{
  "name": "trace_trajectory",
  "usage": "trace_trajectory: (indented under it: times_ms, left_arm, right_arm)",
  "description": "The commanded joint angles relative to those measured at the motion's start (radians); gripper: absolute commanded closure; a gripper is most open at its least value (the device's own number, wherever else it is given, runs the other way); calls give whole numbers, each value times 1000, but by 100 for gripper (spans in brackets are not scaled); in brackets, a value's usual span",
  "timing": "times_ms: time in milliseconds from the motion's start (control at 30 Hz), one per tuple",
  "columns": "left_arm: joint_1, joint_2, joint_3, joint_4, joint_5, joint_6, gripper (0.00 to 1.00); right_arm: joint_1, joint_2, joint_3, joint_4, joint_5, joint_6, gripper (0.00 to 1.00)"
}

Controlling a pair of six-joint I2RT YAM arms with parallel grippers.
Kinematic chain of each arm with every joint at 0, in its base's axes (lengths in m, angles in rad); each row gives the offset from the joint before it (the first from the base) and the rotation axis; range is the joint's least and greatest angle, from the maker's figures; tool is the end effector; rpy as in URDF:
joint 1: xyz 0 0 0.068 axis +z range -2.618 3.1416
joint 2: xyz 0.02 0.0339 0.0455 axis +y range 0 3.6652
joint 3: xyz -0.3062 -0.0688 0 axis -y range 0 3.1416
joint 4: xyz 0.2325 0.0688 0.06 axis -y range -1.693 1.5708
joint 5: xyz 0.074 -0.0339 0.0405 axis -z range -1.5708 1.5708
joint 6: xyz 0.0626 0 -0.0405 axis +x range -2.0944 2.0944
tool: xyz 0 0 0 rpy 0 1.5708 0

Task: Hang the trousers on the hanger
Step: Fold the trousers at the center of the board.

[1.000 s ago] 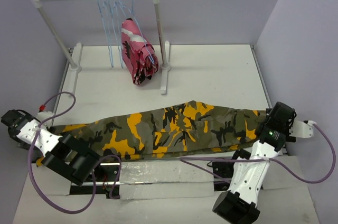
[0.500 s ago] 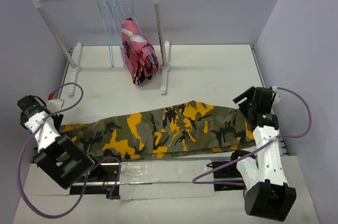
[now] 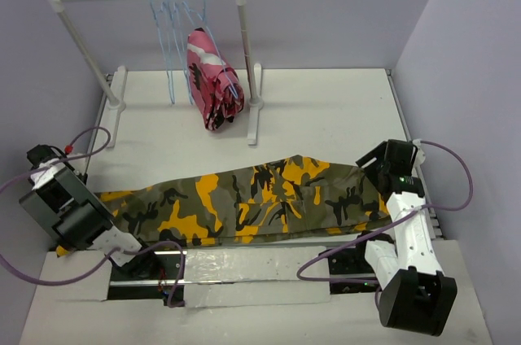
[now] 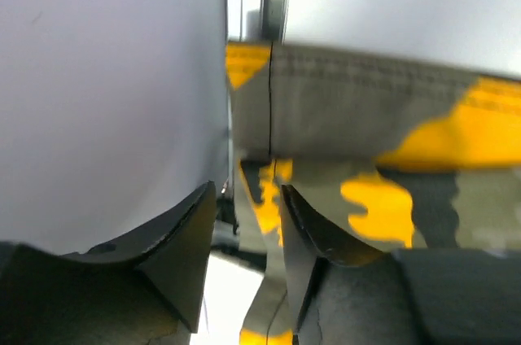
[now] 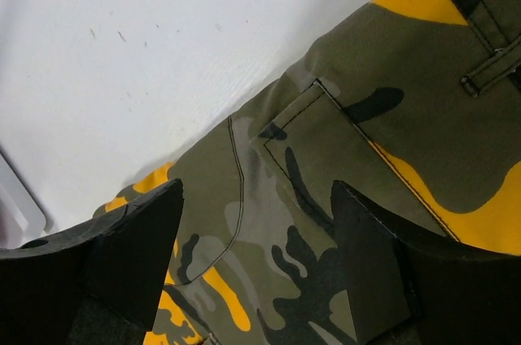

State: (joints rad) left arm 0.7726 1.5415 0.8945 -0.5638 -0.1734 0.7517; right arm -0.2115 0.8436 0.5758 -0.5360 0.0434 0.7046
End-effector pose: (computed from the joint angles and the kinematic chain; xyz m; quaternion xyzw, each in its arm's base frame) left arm 0.1933 0.2035 0.2003 -0.0257 0.9799 0.1848 0.0702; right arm 0.1473 -0.0344 0.2403 0.4173 0.8280 0.0718 0.3677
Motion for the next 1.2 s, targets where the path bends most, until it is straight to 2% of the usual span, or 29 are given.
trace_trajectory:
  times_ms: [0, 133, 233, 333, 367, 467, 633, 767, 833, 900, 1000, 1167]
  left_arm:
    - [5, 72, 53, 58, -21, -50, 46]
    - [7, 142, 80, 8, -25, -55, 48]
    - [17, 135, 80, -37, -2, -47, 55]
    - [20, 117, 72, -60, 9, -40, 73]
    - [20, 118, 67, -59, 7, -40, 85]
    - [19, 134, 65, -80, 12, -40, 100]
    - [20, 134, 89, -95, 23, -47, 100]
    - [17, 75, 159, -128, 90, -67, 100]
    - [16, -19, 180, -135, 199, -41, 100]
    - [10, -98, 156, -99, 250, -25, 100]
    - [5, -123, 126, -55, 227, -17, 100]
    - [10, -36, 122, -12, 125, -23, 100]
  right_arm:
    - [9, 3, 9, 36, 32, -24, 20]
    - [11, 4, -13, 39, 38, -19, 21]
    - [12, -6, -21, 40, 58, -18, 21]
    - [14, -15, -19, 40, 80, -24, 21]
    - [14, -14, -15, 40, 85, -25, 21]
    - [14, -7, -3, 40, 92, -31, 21]
    - [14, 2, 13, 35, 101, -37, 21]
    - [14, 8, 3, 46, 105, -28, 21]
    - [14, 19, -10, 56, 103, -20, 21]
    - [14, 35, -29, 68, 102, -11, 21]
    - [12, 70, -57, 88, 94, 3, 21]
    - [14, 144, -30, 57, 110, -4, 21]
